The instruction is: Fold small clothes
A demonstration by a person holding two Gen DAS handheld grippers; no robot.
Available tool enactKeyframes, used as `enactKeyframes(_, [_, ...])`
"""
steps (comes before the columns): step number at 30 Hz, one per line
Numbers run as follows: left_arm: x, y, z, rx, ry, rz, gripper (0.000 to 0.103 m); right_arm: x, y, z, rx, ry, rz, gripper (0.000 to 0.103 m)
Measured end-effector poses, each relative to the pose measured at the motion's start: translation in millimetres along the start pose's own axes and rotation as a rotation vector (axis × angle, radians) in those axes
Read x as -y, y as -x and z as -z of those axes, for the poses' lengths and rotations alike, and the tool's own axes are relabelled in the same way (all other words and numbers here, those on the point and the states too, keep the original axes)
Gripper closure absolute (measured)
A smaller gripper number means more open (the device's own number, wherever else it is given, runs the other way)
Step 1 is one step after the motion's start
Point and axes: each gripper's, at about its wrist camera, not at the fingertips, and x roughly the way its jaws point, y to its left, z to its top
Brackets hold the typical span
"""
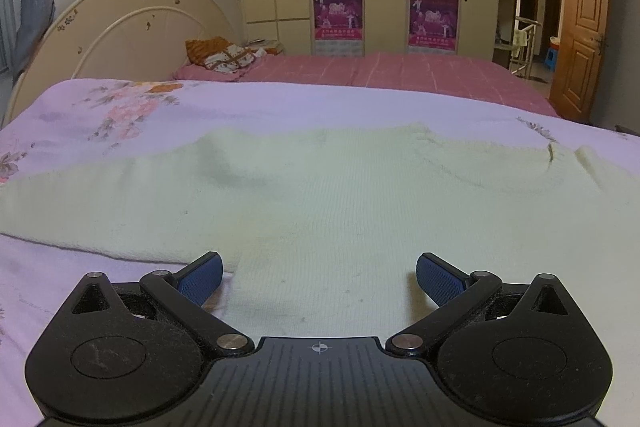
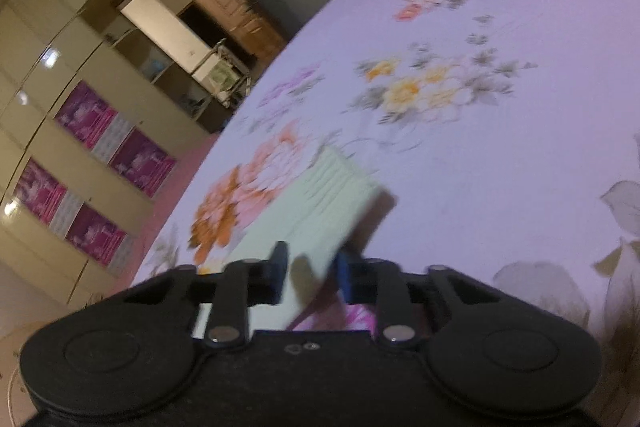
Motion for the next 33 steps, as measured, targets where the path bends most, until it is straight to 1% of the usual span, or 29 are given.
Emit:
enactKeyframes(2, [-5,1,0,-0.003,0.013,0.002,0.0,-6,0,1,0.001,0.058,0.019,0.088])
enactKeyframes(3, [-8,2,-1,-0.003,0.017,0.0,0.0,-10,0,2,0.006,0.095,0.037,0.092])
enactKeyframes(4, [-11,3,-1,0.0,0.02,-0.003,0.0,-15,0,3,0.012,0.134,0.062,0.098])
enactKeyframes(5, [-13,5,-1,0.002,0.022,-0.005,0.0,-22,0,4,0.02,0.176,0.08,0.098])
enactKeyframes(7, [-21,8,-2,0.005,0.031,-0.007,0.0,-36,3,8,0.035,0.234,0.083,0.099])
enactKeyframes(10, [-35,13,-1,0.0,0.049,0.004,0.0,-60,7,18,0.042,0.306,0.057,0.099])
enactKeyframes(15, [-58,19,4,-0.031,0.087,0.046,0.0,-118,12,53,0.016,0.444,-0.033,0.099])
enactKeyframes(18, [-70,24,10,-0.044,0.095,0.055,0.0,-154,13,86,-0.03,0.524,-0.107,0.099])
enactKeyframes(23, [-88,33,16,-0.061,0.103,0.074,0.0,-215,16,152,-0.124,0.655,-0.236,0.099])
enactKeyframes(28, [-107,43,20,-0.062,0.093,0.07,0.0,-259,27,212,-0.204,0.756,-0.328,0.099])
enactKeyframes(33, [-124,45,22,-0.068,0.156,0.067,0.0,-290,33,266,-0.279,0.834,-0.39,0.099])
